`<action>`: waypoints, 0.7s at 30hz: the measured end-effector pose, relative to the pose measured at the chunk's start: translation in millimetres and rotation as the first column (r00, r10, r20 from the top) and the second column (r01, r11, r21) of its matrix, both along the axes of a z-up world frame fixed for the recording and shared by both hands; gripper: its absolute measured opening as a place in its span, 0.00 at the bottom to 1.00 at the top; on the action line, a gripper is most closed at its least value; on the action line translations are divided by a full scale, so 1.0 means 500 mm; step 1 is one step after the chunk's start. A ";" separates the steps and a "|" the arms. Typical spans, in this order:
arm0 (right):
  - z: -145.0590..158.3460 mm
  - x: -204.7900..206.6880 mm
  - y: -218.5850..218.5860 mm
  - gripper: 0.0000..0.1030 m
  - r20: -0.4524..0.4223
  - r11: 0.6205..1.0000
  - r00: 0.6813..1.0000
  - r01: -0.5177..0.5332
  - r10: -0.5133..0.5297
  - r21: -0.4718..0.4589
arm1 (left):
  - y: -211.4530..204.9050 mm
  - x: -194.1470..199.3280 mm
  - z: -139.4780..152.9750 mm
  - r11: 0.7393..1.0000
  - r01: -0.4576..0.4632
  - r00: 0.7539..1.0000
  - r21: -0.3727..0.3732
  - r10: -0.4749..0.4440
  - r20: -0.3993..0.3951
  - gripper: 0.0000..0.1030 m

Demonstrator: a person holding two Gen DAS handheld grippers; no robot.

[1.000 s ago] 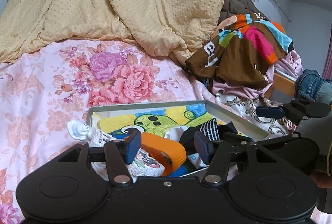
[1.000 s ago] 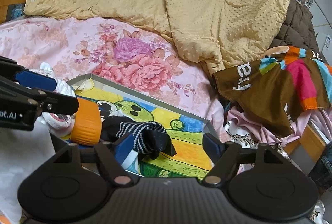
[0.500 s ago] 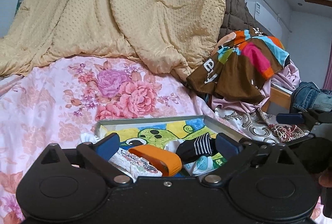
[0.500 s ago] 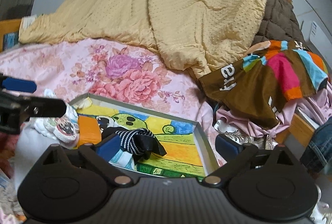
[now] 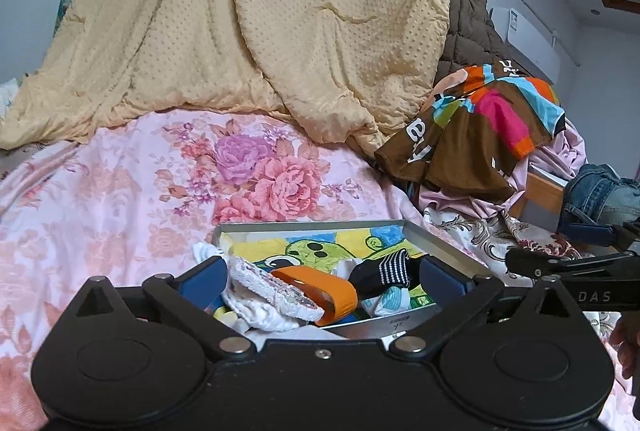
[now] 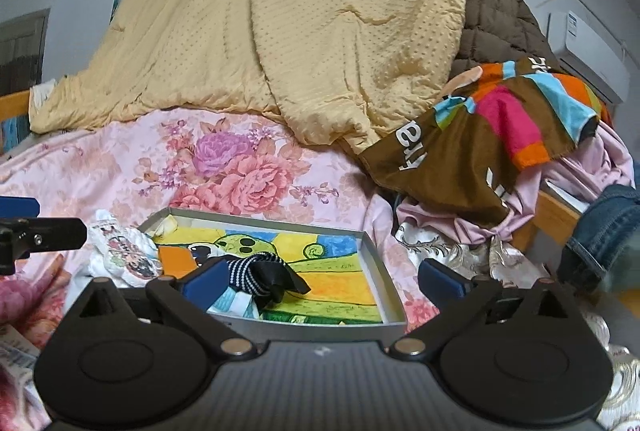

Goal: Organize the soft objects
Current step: 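Withdraw both open tools from the tray back toward the pile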

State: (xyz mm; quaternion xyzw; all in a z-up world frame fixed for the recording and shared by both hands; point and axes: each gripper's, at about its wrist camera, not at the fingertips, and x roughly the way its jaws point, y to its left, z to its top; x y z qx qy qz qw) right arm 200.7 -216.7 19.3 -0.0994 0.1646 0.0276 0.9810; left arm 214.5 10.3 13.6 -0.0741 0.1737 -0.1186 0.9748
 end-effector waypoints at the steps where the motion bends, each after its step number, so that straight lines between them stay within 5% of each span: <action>1: 0.001 -0.007 0.000 1.00 0.001 1.000 1.000 0.000 0.000 0.004 | 0.000 -0.009 0.004 1.000 -0.004 1.000 0.008 0.004 0.001 0.99; 13: 0.005 -0.118 0.003 1.00 0.010 0.999 0.999 -0.044 0.044 0.026 | 0.007 -0.107 0.037 0.998 -0.039 0.999 0.055 0.039 0.003 0.99; 21: -0.010 -0.177 0.026 1.00 -0.014 0.996 0.996 -0.083 0.083 -0.015 | 0.013 -0.163 0.017 0.996 -0.043 0.996 0.084 0.049 -0.069 0.99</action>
